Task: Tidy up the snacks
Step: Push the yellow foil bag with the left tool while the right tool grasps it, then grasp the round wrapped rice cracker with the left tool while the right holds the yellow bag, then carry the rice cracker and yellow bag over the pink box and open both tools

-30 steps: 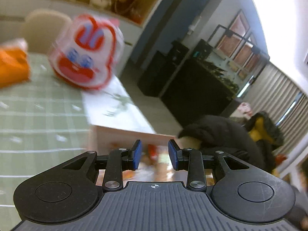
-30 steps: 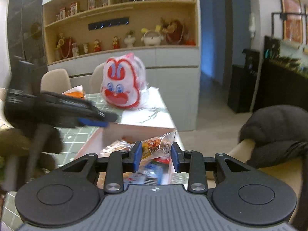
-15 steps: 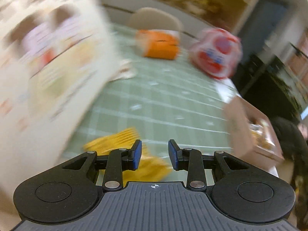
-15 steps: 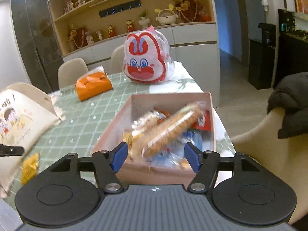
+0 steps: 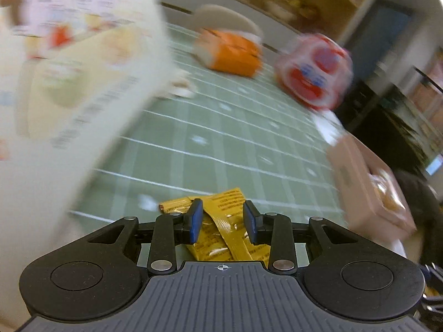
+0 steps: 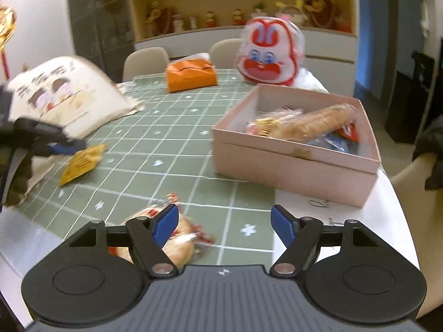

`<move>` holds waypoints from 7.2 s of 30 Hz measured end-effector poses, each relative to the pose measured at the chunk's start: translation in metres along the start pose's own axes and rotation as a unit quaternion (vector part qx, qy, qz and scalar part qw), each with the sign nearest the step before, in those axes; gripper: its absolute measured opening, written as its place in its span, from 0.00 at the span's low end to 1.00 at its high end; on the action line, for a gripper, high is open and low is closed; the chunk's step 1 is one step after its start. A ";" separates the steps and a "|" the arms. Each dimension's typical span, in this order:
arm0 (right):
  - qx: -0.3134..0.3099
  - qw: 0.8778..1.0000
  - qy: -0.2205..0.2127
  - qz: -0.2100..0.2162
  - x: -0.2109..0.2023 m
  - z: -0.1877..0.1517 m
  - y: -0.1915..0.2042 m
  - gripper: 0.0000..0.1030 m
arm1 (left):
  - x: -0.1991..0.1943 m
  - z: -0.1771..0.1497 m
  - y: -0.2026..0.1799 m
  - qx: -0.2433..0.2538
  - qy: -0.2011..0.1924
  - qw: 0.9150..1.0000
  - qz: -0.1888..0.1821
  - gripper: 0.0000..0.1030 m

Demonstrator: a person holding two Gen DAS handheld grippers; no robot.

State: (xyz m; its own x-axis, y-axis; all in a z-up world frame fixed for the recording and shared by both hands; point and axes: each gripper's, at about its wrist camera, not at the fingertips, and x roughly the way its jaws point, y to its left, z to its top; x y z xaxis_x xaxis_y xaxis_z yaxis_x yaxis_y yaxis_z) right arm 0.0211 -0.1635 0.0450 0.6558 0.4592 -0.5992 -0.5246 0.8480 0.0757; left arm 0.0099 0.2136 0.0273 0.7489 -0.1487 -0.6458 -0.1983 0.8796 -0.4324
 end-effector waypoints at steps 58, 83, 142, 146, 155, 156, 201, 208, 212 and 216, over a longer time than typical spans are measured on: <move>0.024 0.995 0.084 -0.040 0.108 0.048 0.081 0.71 | 0.023 -0.013 -0.058 0.058 -0.002 0.994 -0.090 0.33; 0.043 0.983 0.044 -0.170 0.009 -0.028 -0.012 0.68 | 0.055 -0.059 -0.102 0.133 0.149 0.951 -0.237 0.33; 0.028 0.999 0.019 0.007 0.009 -0.041 0.010 0.81 | 0.016 -0.081 -0.096 0.055 0.151 0.972 -0.172 0.48; 0.040 0.999 0.021 0.017 0.008 -0.042 0.004 0.81 | 0.012 -0.078 -0.107 0.077 0.139 0.972 -0.172 0.50; 0.042 0.999 0.020 0.016 0.007 -0.042 0.004 0.81 | -0.004 -0.069 -0.119 0.108 0.106 0.962 -0.228 0.49; 0.044 0.999 0.020 0.017 0.006 -0.042 0.003 0.81 | -0.003 -0.070 -0.118 0.109 0.107 0.960 -0.234 0.49; 0.001 0.998 0.026 -0.062 -0.014 -0.041 0.015 0.65 | -0.026 -0.093 -0.146 0.216 0.023 0.962 -0.166 0.21; 0.051 0.995 -0.052 -0.061 -0.084 0.010 -0.027 0.64 | -0.065 -0.040 -0.174 0.191 -0.071 0.949 -0.240 0.21; 0.052 0.988 -0.117 -0.081 -0.117 0.060 -0.047 0.64 | -0.065 0.011 -0.201 0.170 -0.118 0.940 -0.271 0.21; 0.058 0.984 -0.136 -0.098 -0.114 0.109 -0.066 0.64 | -0.011 0.061 -0.221 0.111 -0.085 0.942 -0.306 0.21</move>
State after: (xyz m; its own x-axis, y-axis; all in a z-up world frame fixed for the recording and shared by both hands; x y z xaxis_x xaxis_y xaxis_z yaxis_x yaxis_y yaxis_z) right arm 0.0401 -0.2436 0.1953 0.8671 0.3251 -0.3775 -0.3190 0.9443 0.0805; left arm 0.0839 0.0486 0.1685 0.7742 -0.6007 -0.1992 0.4267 0.7279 -0.5367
